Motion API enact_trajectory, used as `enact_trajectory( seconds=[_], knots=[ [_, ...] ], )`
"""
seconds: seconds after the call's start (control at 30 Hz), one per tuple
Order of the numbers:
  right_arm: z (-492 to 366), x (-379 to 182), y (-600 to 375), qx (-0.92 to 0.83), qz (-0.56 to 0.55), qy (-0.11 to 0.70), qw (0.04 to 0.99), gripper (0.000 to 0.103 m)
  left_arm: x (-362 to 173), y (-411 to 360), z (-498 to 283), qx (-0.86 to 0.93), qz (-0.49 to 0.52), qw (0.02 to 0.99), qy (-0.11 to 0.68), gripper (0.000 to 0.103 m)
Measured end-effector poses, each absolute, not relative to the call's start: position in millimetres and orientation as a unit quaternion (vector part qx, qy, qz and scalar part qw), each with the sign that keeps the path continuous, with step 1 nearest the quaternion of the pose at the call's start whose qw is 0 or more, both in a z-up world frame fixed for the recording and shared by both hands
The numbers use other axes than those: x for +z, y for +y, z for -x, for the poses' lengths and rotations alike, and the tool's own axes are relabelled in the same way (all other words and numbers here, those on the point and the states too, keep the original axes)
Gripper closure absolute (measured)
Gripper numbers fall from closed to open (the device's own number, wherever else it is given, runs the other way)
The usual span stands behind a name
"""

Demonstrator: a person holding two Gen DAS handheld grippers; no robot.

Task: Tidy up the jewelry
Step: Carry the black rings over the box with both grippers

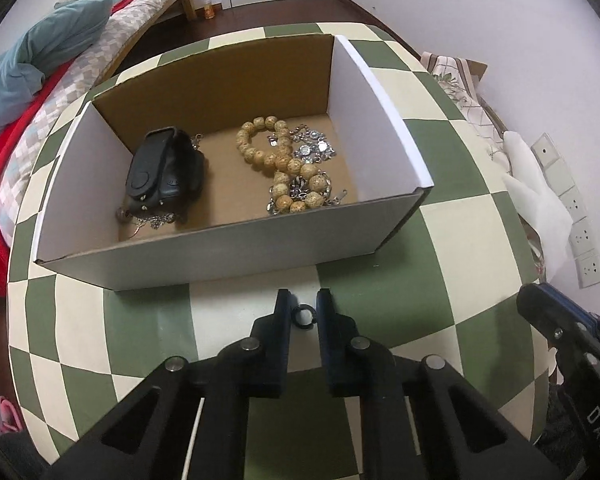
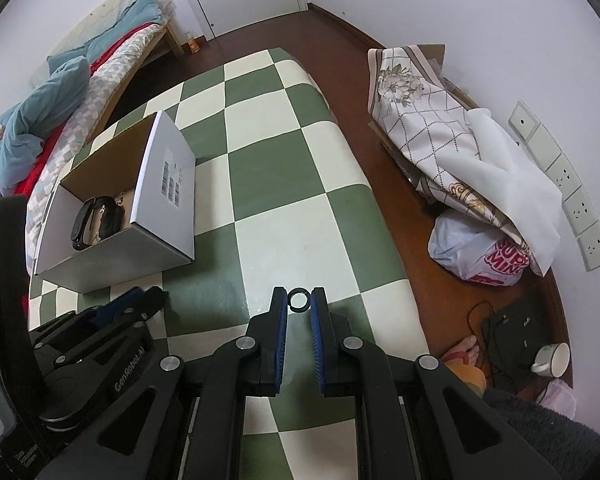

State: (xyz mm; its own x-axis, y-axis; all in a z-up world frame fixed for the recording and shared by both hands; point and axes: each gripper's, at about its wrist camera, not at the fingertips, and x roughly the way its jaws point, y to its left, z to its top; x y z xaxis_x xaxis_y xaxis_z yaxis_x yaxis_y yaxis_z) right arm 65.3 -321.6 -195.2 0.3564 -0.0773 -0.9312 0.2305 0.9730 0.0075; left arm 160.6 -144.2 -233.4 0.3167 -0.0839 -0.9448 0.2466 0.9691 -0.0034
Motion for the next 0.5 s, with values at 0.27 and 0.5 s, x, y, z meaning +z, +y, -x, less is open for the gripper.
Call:
enact_trajectory(
  seconds=[0.27, 0.5],
  knots=[
    [-67, -188, -318, -0.092, -0.068, 0.553, 0.825, 0.091, -232, -137, -158, -0.1, -0.06, 0.807, 0.579, 0.093],
    [-67, -173, -311, -0.081, -0.069, 0.545, 0.832, 0.091, -204, -117, -148, -0.107, -0.037, 0.813, 0.572, 0.093]
  ],
)
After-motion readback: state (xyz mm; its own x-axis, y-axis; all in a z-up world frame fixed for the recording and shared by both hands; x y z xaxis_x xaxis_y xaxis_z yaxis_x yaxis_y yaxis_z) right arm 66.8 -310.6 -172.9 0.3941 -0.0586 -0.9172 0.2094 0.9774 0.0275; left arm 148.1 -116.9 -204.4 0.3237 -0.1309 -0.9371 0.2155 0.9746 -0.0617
